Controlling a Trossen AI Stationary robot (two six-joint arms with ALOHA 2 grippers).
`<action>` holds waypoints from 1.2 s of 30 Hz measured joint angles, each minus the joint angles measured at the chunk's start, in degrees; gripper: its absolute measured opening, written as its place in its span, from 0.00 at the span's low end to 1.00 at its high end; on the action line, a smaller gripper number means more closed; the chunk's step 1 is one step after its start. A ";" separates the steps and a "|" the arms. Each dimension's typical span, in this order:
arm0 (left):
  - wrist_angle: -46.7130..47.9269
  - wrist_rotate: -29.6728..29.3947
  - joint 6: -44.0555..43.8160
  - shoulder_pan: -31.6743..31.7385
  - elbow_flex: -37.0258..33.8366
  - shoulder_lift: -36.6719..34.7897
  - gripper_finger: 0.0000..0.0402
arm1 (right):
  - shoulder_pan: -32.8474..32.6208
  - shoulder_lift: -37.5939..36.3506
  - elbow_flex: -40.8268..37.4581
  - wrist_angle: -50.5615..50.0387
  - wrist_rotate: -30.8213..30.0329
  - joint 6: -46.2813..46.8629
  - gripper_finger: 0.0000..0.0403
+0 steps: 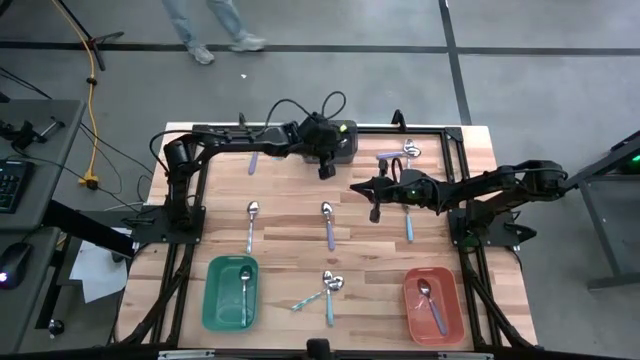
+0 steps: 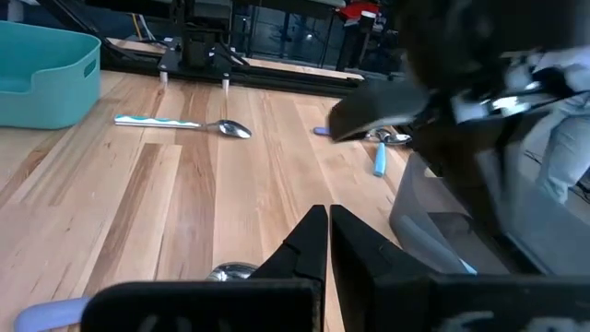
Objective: Sort silverware by color (type)
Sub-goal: Put the purple spoon into the orange bin
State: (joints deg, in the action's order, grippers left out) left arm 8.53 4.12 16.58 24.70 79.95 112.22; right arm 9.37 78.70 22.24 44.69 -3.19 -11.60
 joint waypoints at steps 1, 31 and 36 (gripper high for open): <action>-1.25 -0.02 0.02 -0.29 -1.08 -0.02 0.00 | 0.00 0.00 0.00 0.00 -0.01 0.00 0.00; -41.75 0.17 -8.34 -14.11 -45.71 -29.78 0.00 | 0.90 0.02 0.13 0.59 -0.18 0.03 0.00; -46.17 0.13 -5.80 -17.72 -49.91 -30.34 0.00 | 0.90 0.02 0.13 0.59 -0.16 0.13 0.00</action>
State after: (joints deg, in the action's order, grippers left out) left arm -37.65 4.25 10.78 6.99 30.04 81.89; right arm 10.26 78.72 22.37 45.28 -3.36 -11.46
